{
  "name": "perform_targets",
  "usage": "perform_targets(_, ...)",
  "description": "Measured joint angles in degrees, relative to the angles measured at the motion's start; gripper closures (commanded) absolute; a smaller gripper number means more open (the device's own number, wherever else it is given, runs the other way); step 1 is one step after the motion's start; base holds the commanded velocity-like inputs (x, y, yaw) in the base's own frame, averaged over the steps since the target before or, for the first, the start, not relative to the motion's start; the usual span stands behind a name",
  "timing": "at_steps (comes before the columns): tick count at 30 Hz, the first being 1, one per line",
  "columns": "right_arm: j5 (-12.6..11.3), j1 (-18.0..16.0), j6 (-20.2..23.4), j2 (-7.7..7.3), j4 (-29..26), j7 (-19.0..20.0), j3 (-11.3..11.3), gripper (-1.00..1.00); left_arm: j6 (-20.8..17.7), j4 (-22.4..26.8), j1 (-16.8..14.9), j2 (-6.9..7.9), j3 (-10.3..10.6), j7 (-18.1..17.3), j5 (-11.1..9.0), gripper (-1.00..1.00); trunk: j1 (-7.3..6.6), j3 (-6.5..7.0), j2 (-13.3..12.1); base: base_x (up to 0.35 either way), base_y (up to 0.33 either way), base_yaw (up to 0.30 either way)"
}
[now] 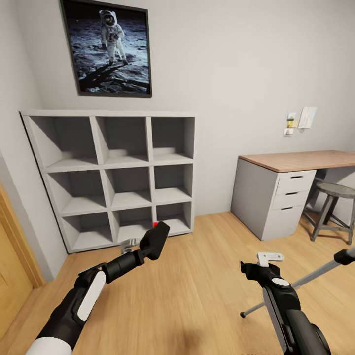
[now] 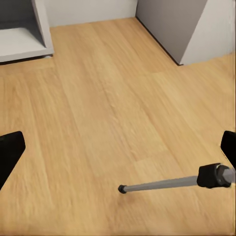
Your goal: Attach the digital camera to the camera tripod in the bedroom.
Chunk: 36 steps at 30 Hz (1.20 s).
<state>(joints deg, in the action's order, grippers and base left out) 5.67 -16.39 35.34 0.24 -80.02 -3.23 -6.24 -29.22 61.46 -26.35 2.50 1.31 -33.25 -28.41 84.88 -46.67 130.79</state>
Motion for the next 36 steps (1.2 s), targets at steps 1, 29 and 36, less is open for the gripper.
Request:
perform_targets(1,0.0,0.0,0.0,0.0,0.0,0.0,0.0,-1.0,0.0,0.0,0.0,0.0,0.0,0.0,0.0,1.0,-0.22,0.18,-0.4,0.0,0.0,-0.282)
perform_targets(29,0.1,0.0,0.6,0.33,-0.2,0.0,0.1,-1.0,-0.3,0.5,0.0,-0.08,0.2,0.4,0.5,1.0,-2.64,2.15,-4.8,0.0,0.0,-0.052)
perform_targets(36,0.1,0.0,0.6,0.27,-0.2,0.0,0.1,-1.0,-0.2,0.5,0.0,-0.08,0.2,0.5,0.5,1.0,-4.17,3.41,-7.6,0.0,0.0,0.0)
